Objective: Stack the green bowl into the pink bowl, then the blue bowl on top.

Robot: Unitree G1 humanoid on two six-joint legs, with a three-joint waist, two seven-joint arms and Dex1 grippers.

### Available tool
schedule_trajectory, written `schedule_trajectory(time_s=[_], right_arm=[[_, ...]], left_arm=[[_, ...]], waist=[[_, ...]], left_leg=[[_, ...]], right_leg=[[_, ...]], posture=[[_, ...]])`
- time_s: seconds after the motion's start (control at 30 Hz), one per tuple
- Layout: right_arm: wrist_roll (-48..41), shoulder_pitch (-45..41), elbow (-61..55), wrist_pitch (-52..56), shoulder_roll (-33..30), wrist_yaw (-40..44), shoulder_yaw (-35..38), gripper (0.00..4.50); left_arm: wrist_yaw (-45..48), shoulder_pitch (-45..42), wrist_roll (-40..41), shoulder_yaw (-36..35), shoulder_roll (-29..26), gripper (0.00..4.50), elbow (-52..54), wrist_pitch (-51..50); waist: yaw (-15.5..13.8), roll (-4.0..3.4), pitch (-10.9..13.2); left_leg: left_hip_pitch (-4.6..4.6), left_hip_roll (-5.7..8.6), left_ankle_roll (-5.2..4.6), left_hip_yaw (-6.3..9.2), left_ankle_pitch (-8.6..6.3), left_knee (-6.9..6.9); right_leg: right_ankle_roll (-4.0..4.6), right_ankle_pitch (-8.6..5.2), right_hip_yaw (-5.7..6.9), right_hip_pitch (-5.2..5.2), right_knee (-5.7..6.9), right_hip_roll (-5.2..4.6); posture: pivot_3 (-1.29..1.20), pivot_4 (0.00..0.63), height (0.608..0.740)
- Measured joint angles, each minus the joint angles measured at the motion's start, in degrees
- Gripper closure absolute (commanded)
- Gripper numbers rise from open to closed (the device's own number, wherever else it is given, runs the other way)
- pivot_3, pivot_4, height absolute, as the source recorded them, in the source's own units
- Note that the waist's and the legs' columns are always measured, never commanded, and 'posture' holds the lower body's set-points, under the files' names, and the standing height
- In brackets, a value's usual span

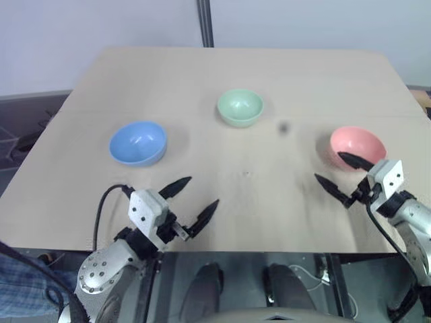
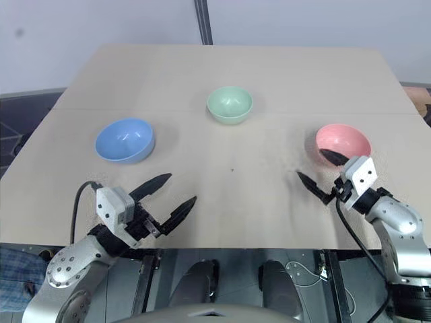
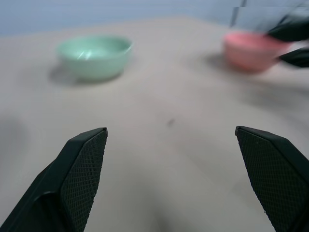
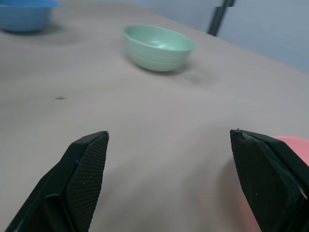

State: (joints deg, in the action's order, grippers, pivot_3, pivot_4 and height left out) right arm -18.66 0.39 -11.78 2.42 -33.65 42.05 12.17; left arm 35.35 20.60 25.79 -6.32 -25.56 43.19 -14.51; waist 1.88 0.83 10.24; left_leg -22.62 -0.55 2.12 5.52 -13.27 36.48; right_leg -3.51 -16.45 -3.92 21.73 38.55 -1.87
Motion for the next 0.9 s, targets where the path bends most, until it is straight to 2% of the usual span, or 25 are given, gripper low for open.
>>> schedule_trajectory(time_s=[0.13, 0.33, 0.57, 0.63, 0.73, 0.83, 0.9], right_arm=[[3.2, -5.3, 2.1, 4.0, -2.3, -3.4, -0.3, 0.29], [8.5, -11.4, 4.5, 11.4, -6.7, -4.0, -4.2, 0.29], [9.8, -18.3, 5.7, 31.0, -9.0, -3.9, -9.3, 0.29], [9.6, -20.2, 6.0, 37.3, -9.0, -4.1, -10.2, 0.79], [8.7, -22.0, 6.0, 43.6, -9.0, -3.4, -11.3, 1.88], [8.7, -22.0, 5.9, 44.9, -9.2, -2.8, -12.1, 3.28], [9.3, -22.5, 4.9, 44.2, -10.2, -2.7, -12.3, 4.41]], left_arm=[[2.3, -1.3, 3.3, 0.3, -2.7, 0.0, 1.4, -1.0], [3.7, -4.7, 4.3, 2.3, -5.6, 0.0, 1.4, -2.6], [4.6, -6.5, 4.4, 3.3, -6.6, 0.0, 1.2, -2.7], [4.7, -7.0, 4.4, 4.1, -6.6, 0.0, 1.2, -2.7], [4.8, -7.1, 4.5, 4.3, -6.6, 0.0, 1.1, -2.7], [4.8, -7.2, 4.5, 4.4, -6.6, 0.0, 1.1, -2.7], [4.6, -7.1, 4.7, 4.4, -6.6, 0.0, 1.1, -2.7]], waist=[[0.2, -0.12, 0.0], [0.2, -0.11, 0.0], [0.3, -0.12, 0.0], [0.3, -0.12, 0.0], [0.3, -0.12, 0.0], [0.2, -0.12, 0.0], [0.2, -0.11, 0.0]], left_leg=[[0.04, 0.0, 0.0, -0.04, 0.0, 0.0], [0.05, -0.01, -0.01, -0.02, 0.0, 0.02], [0.04, -0.01, -0.01, -0.02, 0.0, 0.02], [0.04, -0.01, -0.01, -0.02, 0.0, 0.03], [0.03, -0.01, -0.01, -0.01, 0.0, 0.03], [0.0, 0.0, -0.03, -0.02, -0.01, 0.03], [0.01, 0.01, -0.04, -0.02, -0.02, 0.04]], right_leg=[[0.01, 0.0, -0.04, 0.0, 0.07, 0.01], [0.01, 0.0, -0.05, 0.0, 0.1, 0.04], [0.01, 0.0, -0.05, 0.02, 0.11, 0.04], [0.01, 0.01, -0.05, 0.02, 0.11, 0.04], [0.01, 0.0, -0.04, 0.02, 0.11, 0.04], [0.01, 0.01, -0.03, 0.03, 0.08, 0.02], [0.01, 0.01, -0.03, 0.02, 0.08, 0.02]], posture=[[0.0, 0.15, 0.74], [0.0, 0.15, 0.74], [0.0, 0.15, 0.74], [0.0, 0.15, 0.74], [0.0, 0.15, 0.74], [0.0, 0.15, 0.74], [0.0, 0.15, 0.74]])
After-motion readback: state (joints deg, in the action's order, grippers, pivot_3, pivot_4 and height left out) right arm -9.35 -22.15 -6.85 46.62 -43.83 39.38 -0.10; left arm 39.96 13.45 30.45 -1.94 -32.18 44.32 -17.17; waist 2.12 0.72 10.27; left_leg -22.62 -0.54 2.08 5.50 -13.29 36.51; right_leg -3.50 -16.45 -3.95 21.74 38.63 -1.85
